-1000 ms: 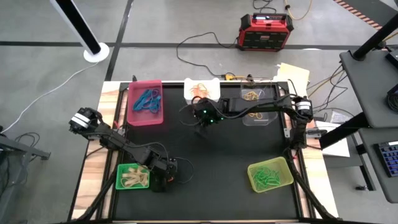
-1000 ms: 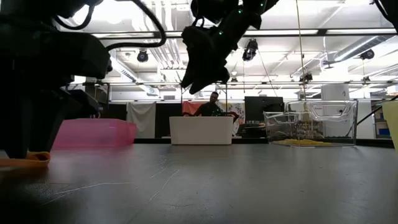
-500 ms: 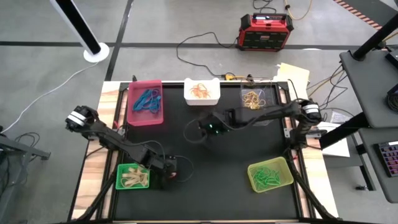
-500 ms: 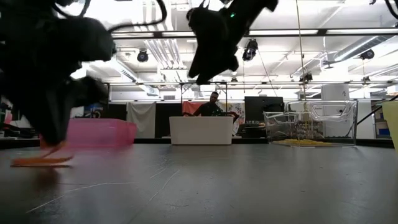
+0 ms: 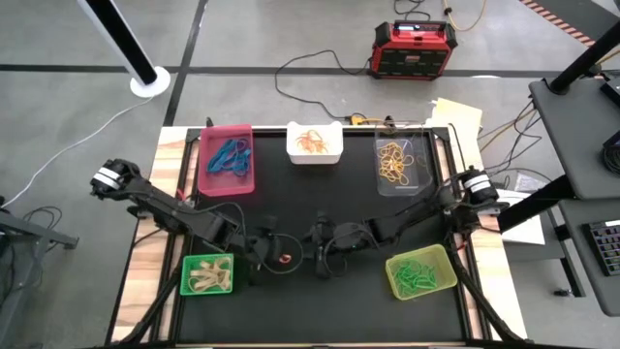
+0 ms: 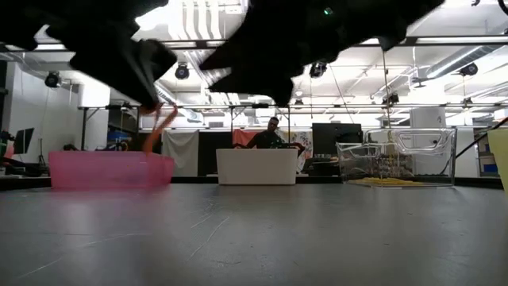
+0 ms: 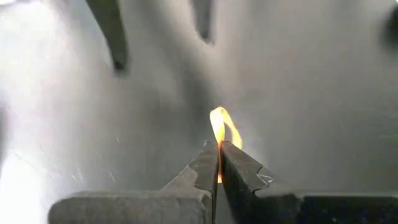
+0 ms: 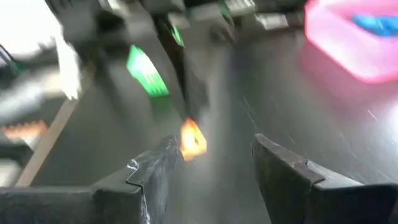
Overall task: Sort rubber bands into baskets
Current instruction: Put the orange rubber band into the white bin
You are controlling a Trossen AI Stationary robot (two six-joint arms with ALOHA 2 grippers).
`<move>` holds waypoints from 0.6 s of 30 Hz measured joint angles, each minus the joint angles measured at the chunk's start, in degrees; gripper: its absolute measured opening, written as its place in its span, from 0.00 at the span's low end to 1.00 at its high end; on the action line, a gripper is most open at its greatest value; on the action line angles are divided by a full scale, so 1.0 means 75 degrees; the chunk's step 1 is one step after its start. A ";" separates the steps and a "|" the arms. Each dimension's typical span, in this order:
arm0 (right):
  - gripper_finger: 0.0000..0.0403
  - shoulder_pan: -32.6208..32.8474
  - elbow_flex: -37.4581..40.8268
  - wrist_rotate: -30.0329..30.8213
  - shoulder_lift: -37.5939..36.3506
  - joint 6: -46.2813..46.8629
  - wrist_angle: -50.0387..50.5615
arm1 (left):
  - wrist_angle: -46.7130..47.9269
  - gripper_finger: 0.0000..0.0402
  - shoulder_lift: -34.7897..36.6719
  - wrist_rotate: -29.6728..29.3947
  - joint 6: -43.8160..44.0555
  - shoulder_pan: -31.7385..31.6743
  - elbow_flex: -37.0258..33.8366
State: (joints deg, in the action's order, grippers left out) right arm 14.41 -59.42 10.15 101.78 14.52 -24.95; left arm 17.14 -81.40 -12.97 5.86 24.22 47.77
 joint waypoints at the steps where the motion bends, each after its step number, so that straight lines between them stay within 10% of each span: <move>1: 0.49 0.0042 0.0047 0.0000 0.0114 0.0045 -0.0515 | -0.0030 0.00 -0.0005 0.0002 -0.0186 -0.0035 0.0060; 18: 0.35 0.0149 -0.0551 0.0384 0.0915 0.0891 -0.0701 | -0.0099 0.00 -0.0166 -0.0004 -0.2121 -0.0357 0.0685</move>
State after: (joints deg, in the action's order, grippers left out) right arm 15.53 -63.55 13.03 108.64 21.20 -30.21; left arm 16.40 -82.65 -13.00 -10.04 21.54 52.90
